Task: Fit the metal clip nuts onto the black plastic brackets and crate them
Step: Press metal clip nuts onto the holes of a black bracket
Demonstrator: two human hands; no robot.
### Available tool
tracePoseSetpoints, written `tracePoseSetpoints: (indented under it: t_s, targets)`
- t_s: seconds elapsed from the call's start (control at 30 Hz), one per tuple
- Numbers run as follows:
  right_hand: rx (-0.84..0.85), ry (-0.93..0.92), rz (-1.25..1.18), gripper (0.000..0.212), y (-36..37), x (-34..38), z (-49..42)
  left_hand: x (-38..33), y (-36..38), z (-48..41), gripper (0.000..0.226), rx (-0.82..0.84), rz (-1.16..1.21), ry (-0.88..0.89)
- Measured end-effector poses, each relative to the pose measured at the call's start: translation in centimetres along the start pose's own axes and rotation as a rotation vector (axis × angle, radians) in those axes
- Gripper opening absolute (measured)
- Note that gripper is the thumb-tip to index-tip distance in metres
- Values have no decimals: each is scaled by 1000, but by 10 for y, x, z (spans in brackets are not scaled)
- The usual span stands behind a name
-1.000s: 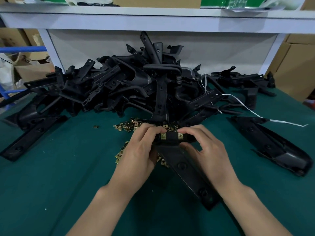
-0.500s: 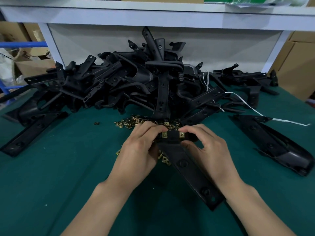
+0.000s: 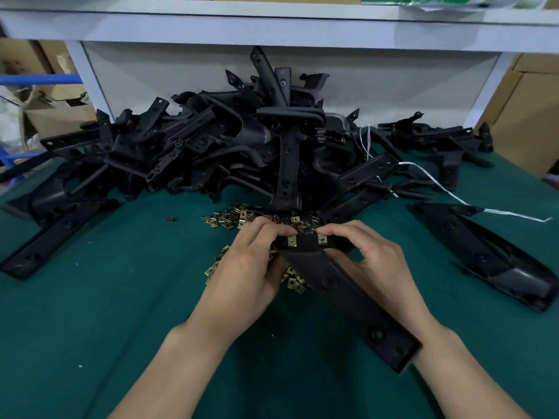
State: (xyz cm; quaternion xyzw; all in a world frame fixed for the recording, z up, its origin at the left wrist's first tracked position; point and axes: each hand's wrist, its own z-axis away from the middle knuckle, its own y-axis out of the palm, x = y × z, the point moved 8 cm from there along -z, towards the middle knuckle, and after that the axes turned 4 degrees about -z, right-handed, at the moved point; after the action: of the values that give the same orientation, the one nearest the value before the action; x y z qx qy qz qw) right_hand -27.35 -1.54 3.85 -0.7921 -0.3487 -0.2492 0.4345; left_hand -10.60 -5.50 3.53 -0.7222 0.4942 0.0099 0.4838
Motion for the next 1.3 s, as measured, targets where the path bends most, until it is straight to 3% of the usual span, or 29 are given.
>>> tracePoseSetpoints:
  t_s: [0.17, 0.3, 0.4, 0.83, 1.17, 1.3]
  targets:
    - [-30, 18, -76, 24, -1, 0, 3, -4, -3, -1, 46, -35, -4, 14]
    - [-79, -24, -100, 33, -2, 4, 6, -6, -6, 0, 59, -83, -22, 30]
    - [-78, -14, -106, 30, -2, 2, 6, -9, -8, 0, 50, -97, -48, 52]
    - [-108, -60, -107, 32, -3, 6, 6, -14, -13, -1, 51, -127, -46, 109]
    - [-107, -61, -107, 32, -3, 14, 6, -12, -14, 0, 53, -115, -22, 80]
    - [-110, -81, -30, 28, -5, 13, 5, -10, -11, 2, 44, -106, 8, 41]
